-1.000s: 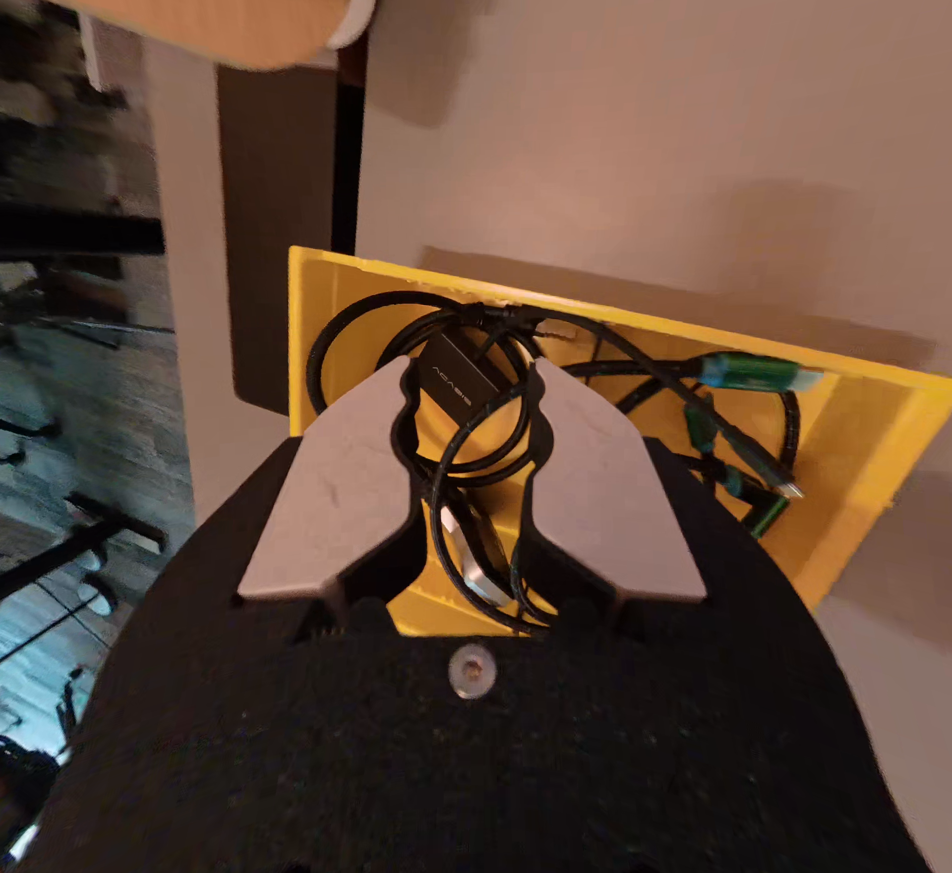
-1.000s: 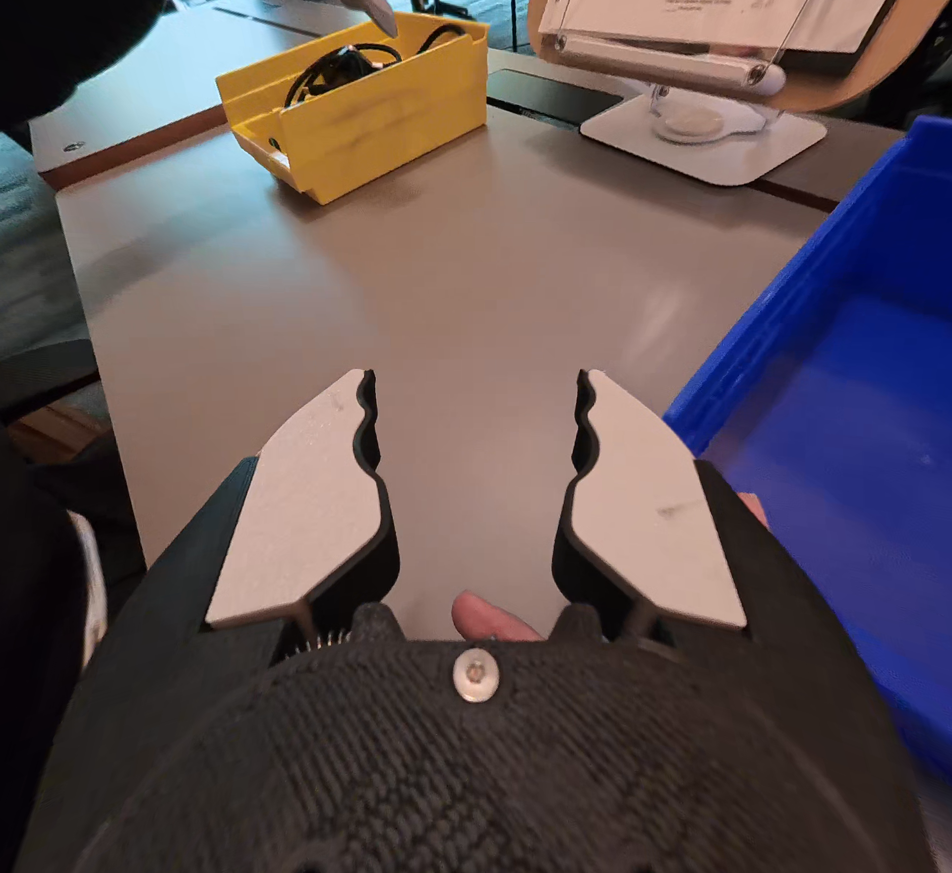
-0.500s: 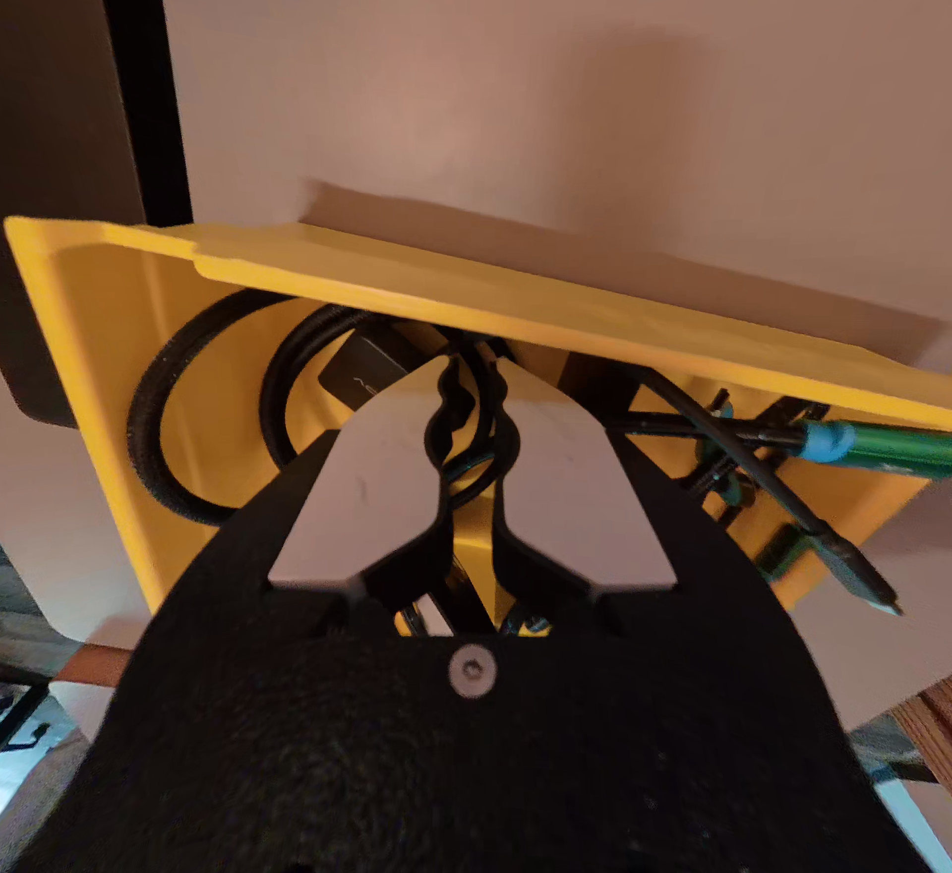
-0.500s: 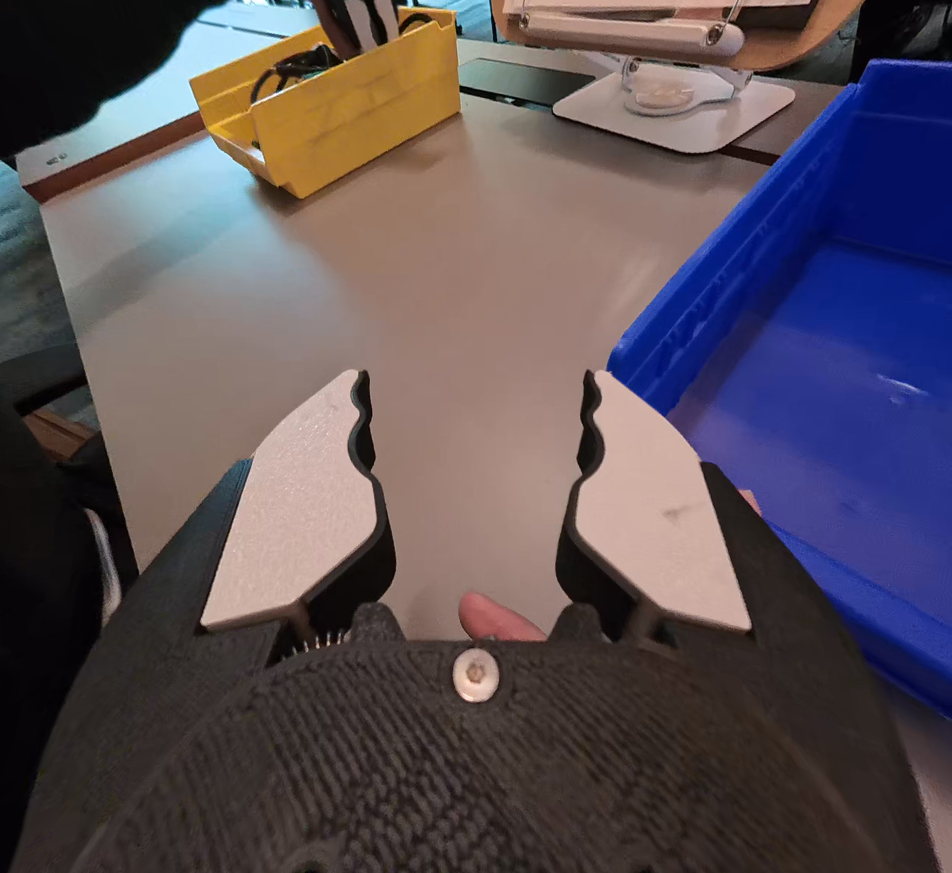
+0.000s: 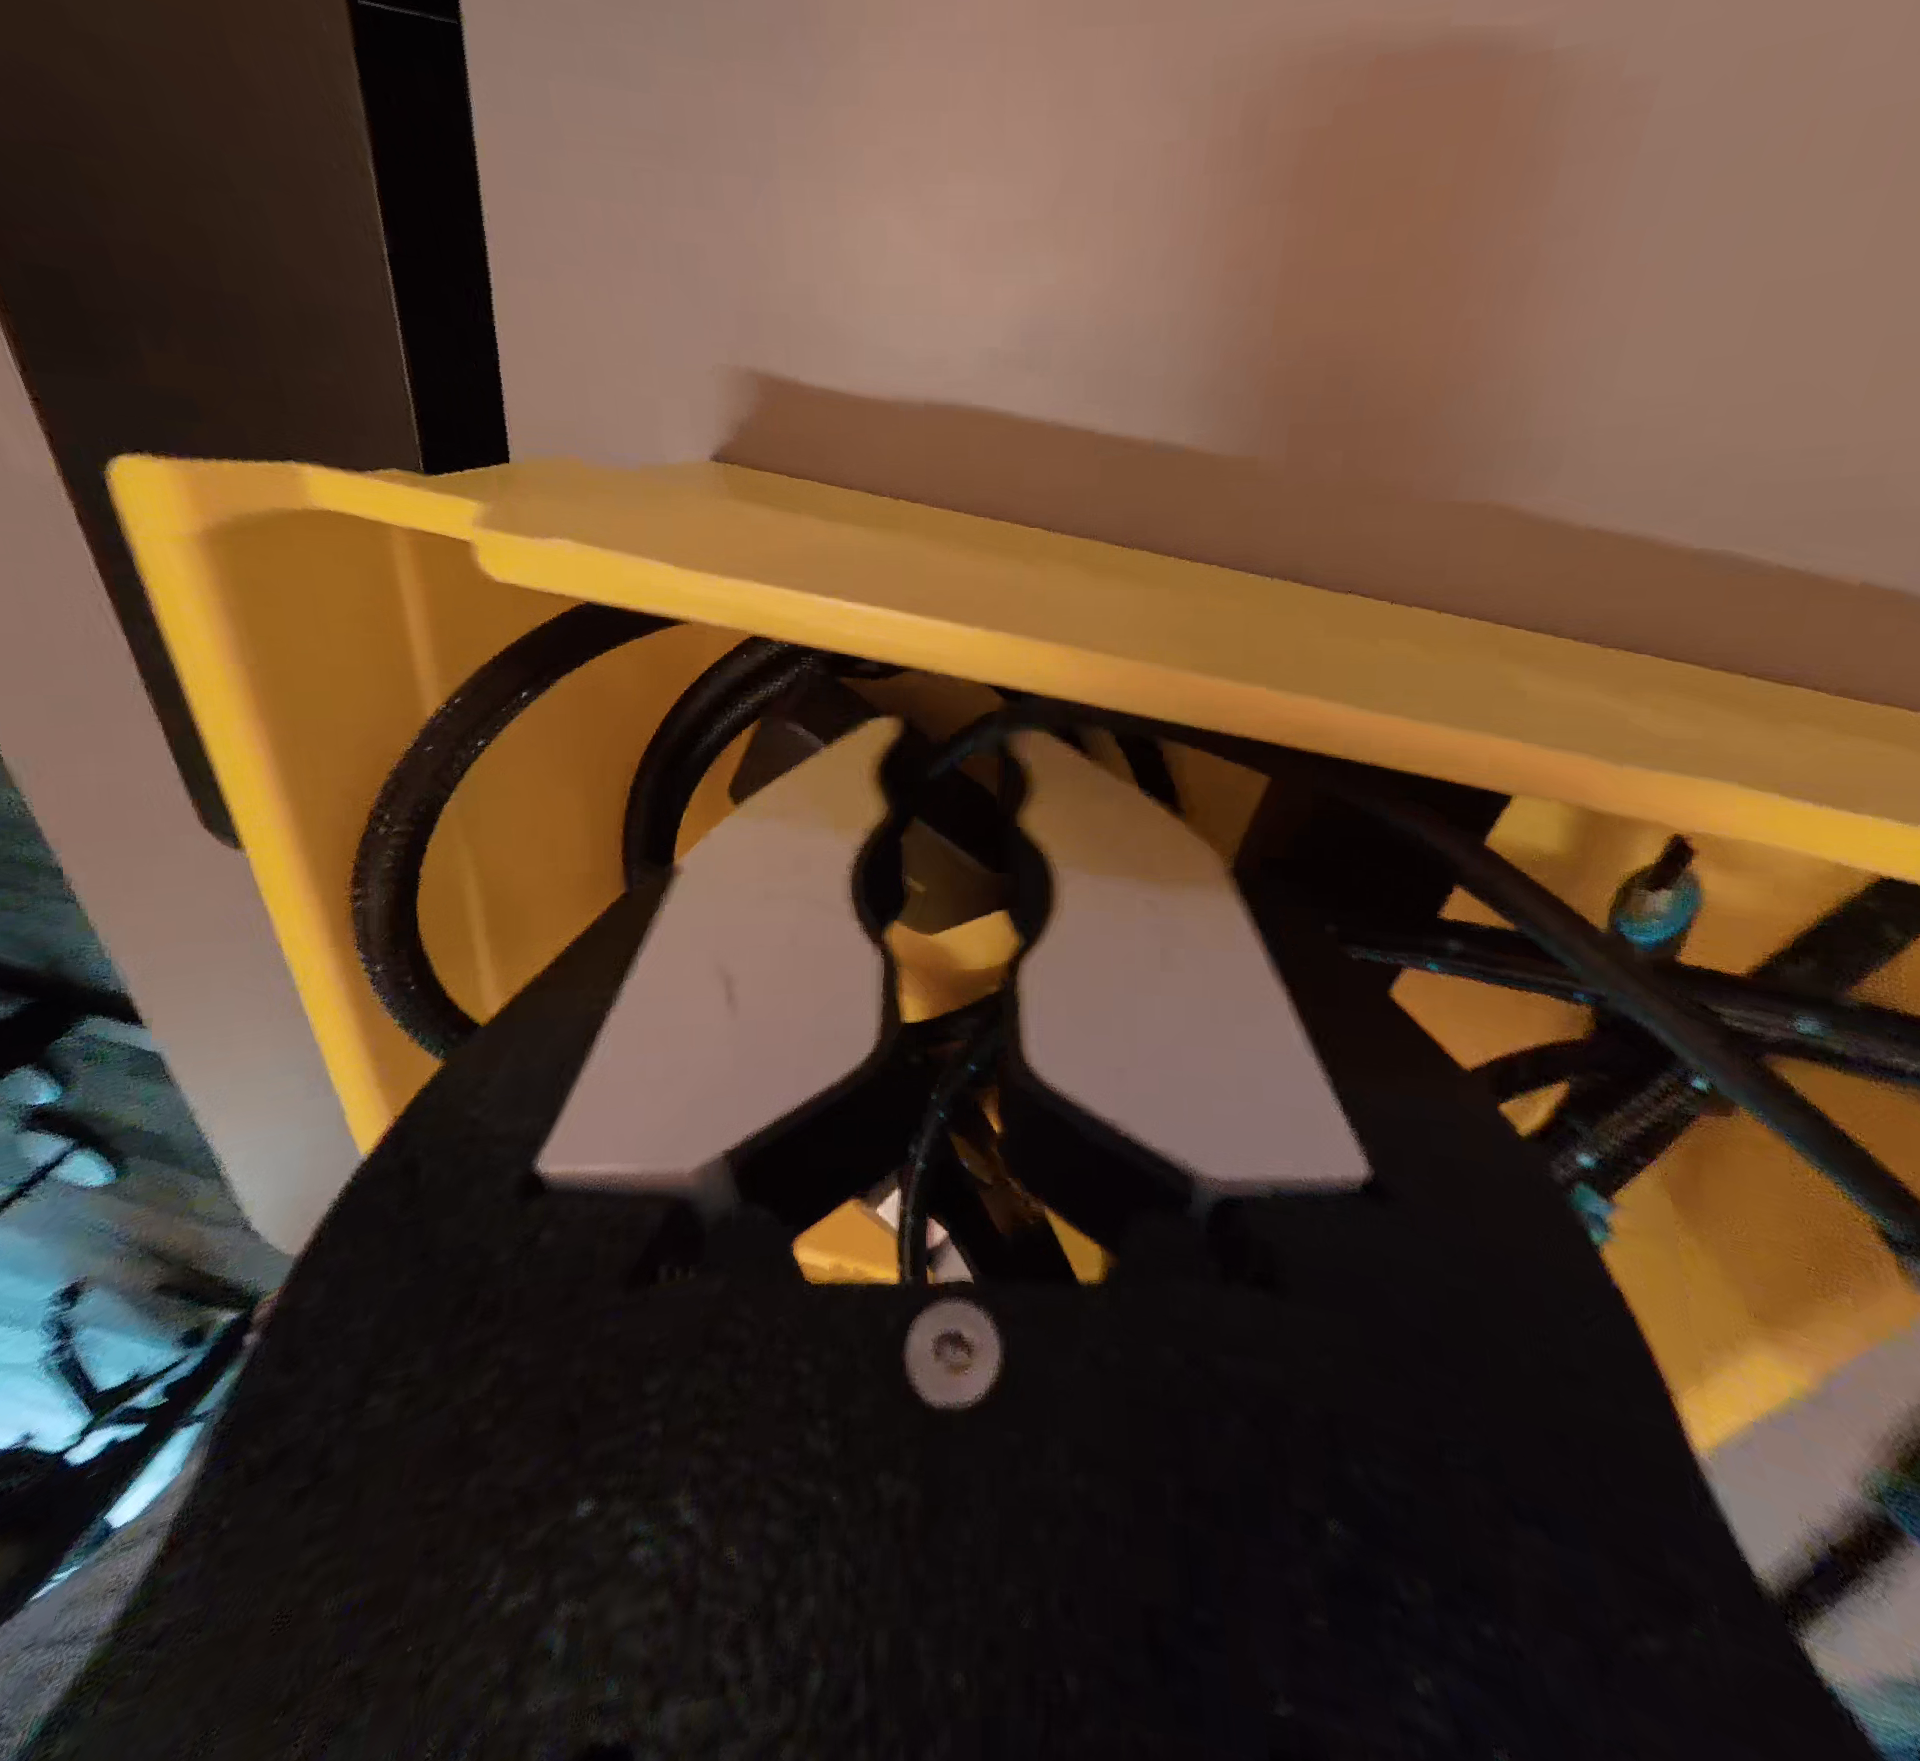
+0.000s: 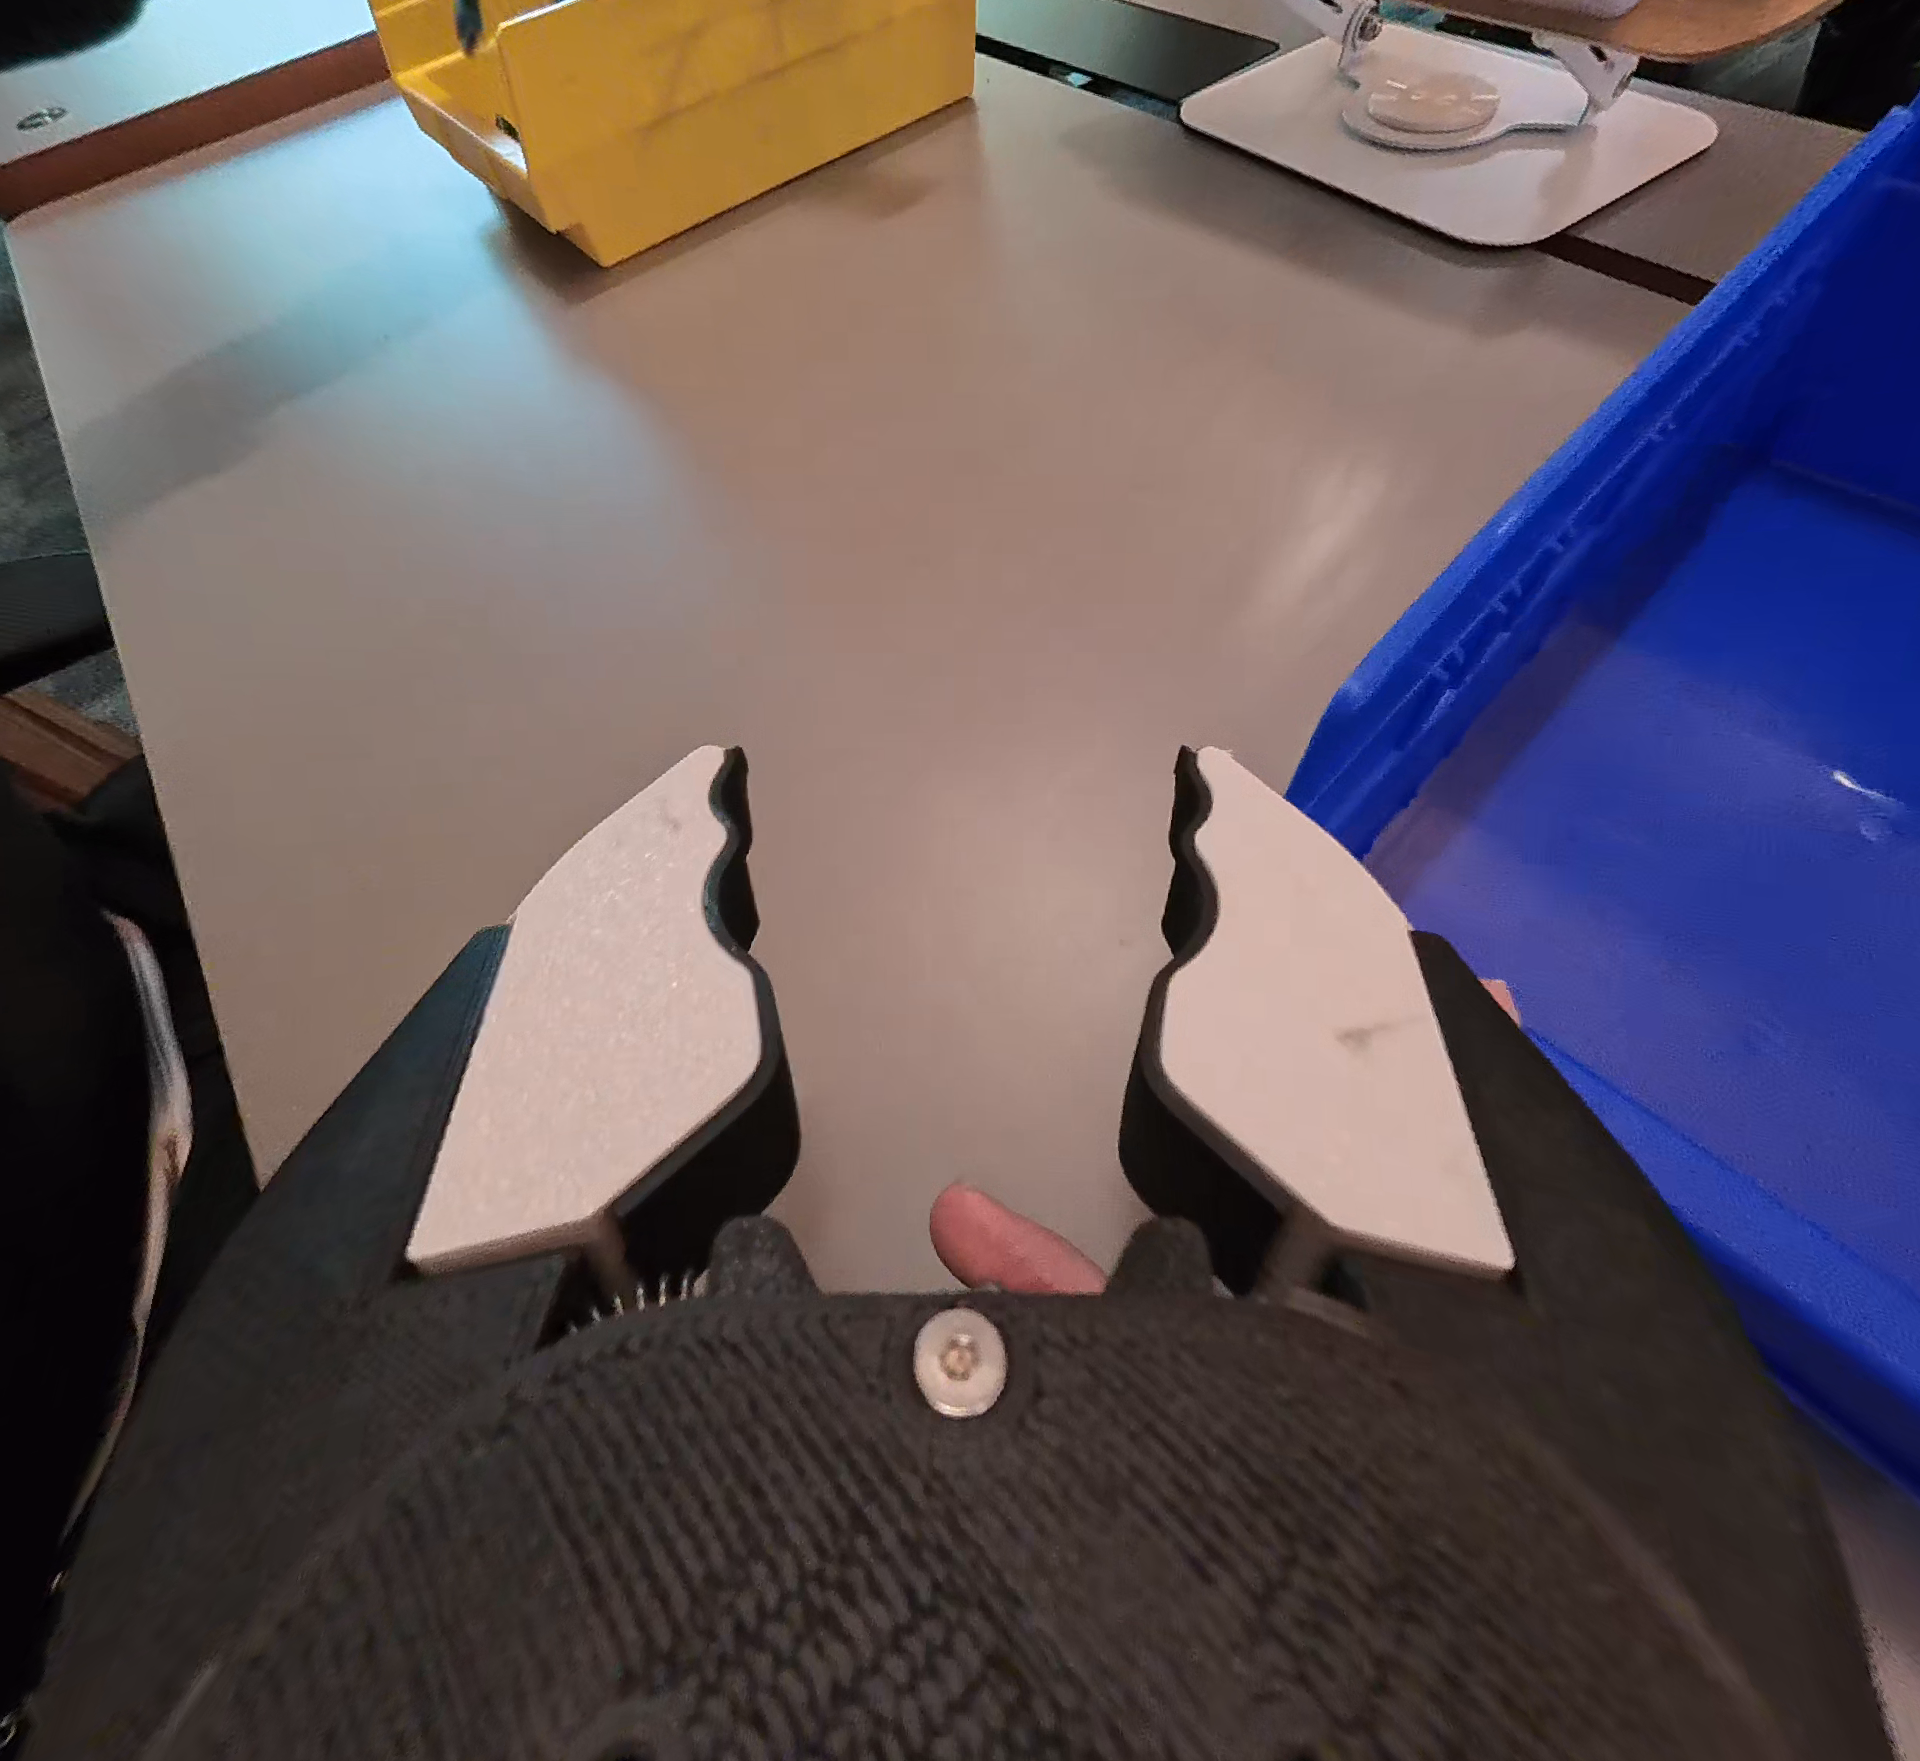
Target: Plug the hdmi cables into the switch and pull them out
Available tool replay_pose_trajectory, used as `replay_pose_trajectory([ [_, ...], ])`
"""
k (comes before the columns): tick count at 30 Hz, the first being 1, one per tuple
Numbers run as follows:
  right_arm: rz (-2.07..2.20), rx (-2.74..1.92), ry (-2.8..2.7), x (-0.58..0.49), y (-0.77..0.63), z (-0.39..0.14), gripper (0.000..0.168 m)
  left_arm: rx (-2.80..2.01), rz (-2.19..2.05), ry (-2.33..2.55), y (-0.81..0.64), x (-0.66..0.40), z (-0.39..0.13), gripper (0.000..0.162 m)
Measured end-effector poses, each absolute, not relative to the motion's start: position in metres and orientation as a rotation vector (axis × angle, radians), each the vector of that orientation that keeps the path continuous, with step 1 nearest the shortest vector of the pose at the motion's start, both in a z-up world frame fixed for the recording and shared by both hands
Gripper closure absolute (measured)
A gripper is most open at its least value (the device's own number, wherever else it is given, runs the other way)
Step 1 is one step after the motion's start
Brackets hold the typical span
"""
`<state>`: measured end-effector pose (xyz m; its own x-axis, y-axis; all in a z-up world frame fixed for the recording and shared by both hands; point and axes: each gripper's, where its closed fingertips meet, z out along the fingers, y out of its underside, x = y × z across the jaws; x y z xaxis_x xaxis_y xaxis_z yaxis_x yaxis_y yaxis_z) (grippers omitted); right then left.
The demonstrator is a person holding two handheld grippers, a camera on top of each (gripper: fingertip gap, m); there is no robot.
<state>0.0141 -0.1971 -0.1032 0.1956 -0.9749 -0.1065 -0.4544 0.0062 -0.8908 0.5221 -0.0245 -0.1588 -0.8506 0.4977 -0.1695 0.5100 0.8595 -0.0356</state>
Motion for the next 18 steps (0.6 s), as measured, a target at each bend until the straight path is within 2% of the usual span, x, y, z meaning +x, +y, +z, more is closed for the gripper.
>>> replay_pose_trajectory([
  [1,-0.744,-1.589,1.403,0.015,-0.198,-0.104,0.091,0.811,-0.118,2.830,-0.025,0.526,-0.160,0.152],
  [4,-0.747,-1.603,1.433,0.013,-0.201,-0.108,0.091,0.820,-0.155,2.719,-0.026,0.534,-0.155,0.158],
  [8,-0.768,-1.609,1.425,0.012,-0.201,-0.106,0.091,0.694,-0.403,2.612,-0.033,0.542,-0.115,0.158],
  [14,-0.798,-1.577,1.402,0.016,-0.196,-0.094,0.092,0.416,-0.900,2.410,-0.039,0.539,-0.007,0.158],
  [18,-0.849,-1.487,1.381,0.024,-0.194,-0.078,0.090,0.281,-1.351,2.321,-0.039,0.497,0.070,0.158],
])
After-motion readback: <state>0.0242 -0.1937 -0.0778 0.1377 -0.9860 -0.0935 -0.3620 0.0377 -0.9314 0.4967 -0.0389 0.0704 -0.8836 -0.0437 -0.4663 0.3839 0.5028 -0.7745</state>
